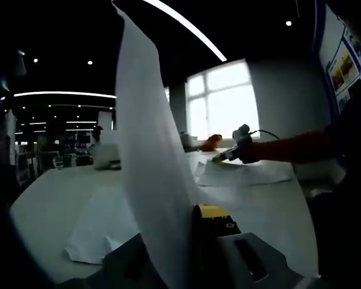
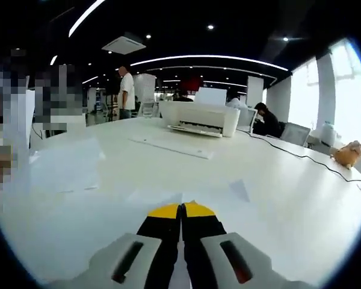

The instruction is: Organize the stack of printing papers by aligning and flattening the scattered papers on the table

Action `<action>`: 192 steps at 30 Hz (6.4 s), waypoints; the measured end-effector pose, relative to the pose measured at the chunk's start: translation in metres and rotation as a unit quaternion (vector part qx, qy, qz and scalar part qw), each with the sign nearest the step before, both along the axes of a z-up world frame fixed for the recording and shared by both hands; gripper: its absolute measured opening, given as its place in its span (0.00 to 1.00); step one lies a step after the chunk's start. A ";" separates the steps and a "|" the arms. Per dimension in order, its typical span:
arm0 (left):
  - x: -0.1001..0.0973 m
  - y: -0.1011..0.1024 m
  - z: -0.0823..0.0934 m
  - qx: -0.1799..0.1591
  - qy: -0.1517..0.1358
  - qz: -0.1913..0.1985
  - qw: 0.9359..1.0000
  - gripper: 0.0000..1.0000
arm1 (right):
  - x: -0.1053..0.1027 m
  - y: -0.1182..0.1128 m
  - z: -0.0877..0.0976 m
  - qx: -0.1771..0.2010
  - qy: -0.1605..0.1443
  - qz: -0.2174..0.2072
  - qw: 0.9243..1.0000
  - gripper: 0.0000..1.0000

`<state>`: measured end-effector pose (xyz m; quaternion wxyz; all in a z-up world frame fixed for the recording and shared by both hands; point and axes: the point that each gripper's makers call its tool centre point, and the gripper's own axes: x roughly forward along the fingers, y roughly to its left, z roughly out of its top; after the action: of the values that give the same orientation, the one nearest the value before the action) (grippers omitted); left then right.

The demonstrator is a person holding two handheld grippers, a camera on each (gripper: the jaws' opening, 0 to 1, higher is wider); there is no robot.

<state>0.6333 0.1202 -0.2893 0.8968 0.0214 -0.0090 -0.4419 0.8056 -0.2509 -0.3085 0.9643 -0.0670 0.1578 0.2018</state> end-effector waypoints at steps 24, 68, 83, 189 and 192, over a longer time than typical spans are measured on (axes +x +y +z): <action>-0.001 -0.001 0.000 0.000 0.001 0.000 1.000 0.06 | -0.026 0.018 0.070 0.052 -0.069 0.034 0.996 0.00; -0.004 -0.001 0.003 -0.009 -0.001 -0.004 1.000 0.07 | -0.098 0.084 0.225 0.096 -0.202 0.132 0.966 0.00; -0.006 -0.002 0.004 -0.012 -0.002 -0.005 1.000 0.07 | -0.128 0.097 0.277 0.112 -0.248 0.152 0.950 0.00; -0.009 -0.001 0.018 -0.093 0.011 -0.047 0.994 0.07 | -0.144 0.221 0.235 0.386 -0.125 0.303 0.862 0.00; -0.010 -0.002 0.019 -0.096 0.011 -0.049 0.994 0.07 | -0.136 0.217 0.228 0.390 -0.128 0.293 0.864 0.00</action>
<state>0.6235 0.1186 -0.2701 0.8718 -0.0700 -0.0426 -0.4829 0.6698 -0.0334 -0.0808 0.8201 0.2459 -0.0855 0.5096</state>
